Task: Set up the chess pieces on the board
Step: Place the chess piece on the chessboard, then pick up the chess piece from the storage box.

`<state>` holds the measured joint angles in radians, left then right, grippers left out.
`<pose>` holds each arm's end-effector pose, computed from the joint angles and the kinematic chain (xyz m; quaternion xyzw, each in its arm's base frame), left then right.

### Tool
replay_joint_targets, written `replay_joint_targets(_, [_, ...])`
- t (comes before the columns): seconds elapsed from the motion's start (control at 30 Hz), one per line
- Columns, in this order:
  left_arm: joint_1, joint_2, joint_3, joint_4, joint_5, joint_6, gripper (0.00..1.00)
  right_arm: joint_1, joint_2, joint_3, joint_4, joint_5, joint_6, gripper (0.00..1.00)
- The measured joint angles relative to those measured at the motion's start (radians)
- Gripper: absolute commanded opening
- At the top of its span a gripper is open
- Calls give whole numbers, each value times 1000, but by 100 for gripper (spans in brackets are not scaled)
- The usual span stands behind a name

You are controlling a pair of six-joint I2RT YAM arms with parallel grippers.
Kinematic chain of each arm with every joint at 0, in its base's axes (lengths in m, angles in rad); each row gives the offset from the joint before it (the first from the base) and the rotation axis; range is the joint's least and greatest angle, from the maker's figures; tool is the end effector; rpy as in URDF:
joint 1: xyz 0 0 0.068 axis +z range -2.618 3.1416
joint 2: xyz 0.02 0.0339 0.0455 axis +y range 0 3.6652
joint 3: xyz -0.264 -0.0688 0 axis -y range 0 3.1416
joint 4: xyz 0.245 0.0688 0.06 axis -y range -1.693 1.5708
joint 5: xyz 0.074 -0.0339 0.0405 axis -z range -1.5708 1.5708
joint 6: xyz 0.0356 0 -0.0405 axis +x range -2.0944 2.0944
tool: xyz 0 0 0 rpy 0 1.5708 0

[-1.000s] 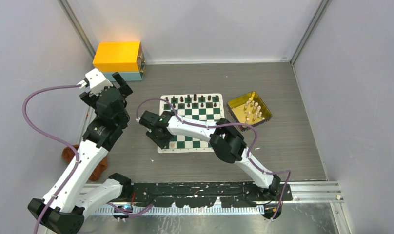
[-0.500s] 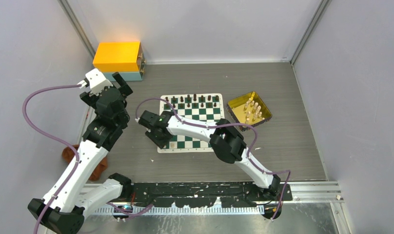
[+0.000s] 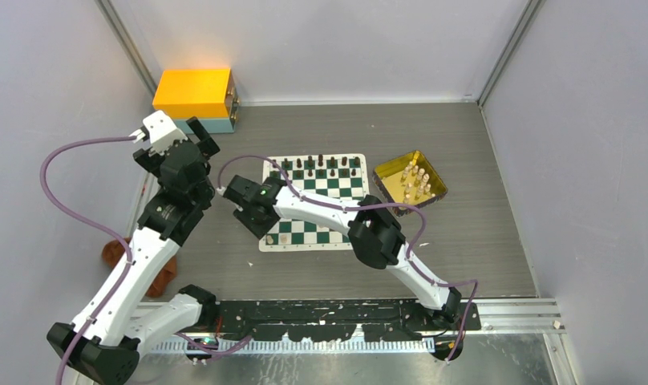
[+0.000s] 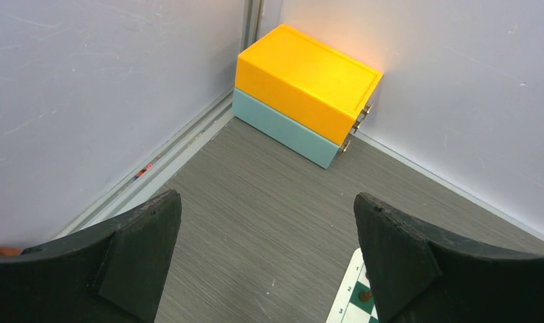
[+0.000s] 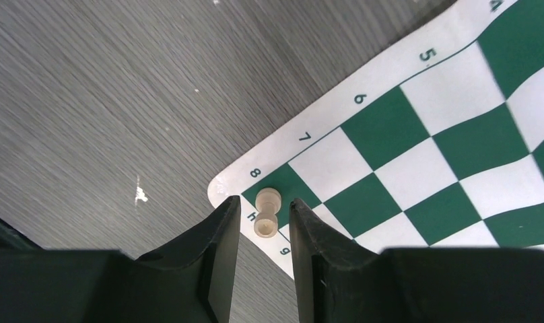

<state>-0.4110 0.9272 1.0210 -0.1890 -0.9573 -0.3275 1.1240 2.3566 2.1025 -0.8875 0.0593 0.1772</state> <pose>0.1894 -0.0508 0.3984 -0.2821 0.6692 0.1023 0.6798 0.2199 0.4541 0.1970 -0.4396 0.8721 0.1059 0.1869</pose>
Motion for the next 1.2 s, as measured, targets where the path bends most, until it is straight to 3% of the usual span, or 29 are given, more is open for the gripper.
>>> replay_joint_targets(0.47, [0, 97, 97, 64, 8, 27, 100, -39, -94, -34, 26, 90, 3, 38])
replay_joint_targets(0.6, [0, 160, 145, 79, 18, 40, 100, -122, -190, -133, 71, 138, 20, 40])
replay_joint_targets(0.8, [1, 258, 202, 82, 58, 37, 100, -299, -344, -266, 124, 240, 43, 66])
replay_joint_targets(1.2, [2, 431, 266, 11, 135, -44, 100, -554, -568, -456, 170, 428, 132, 64])
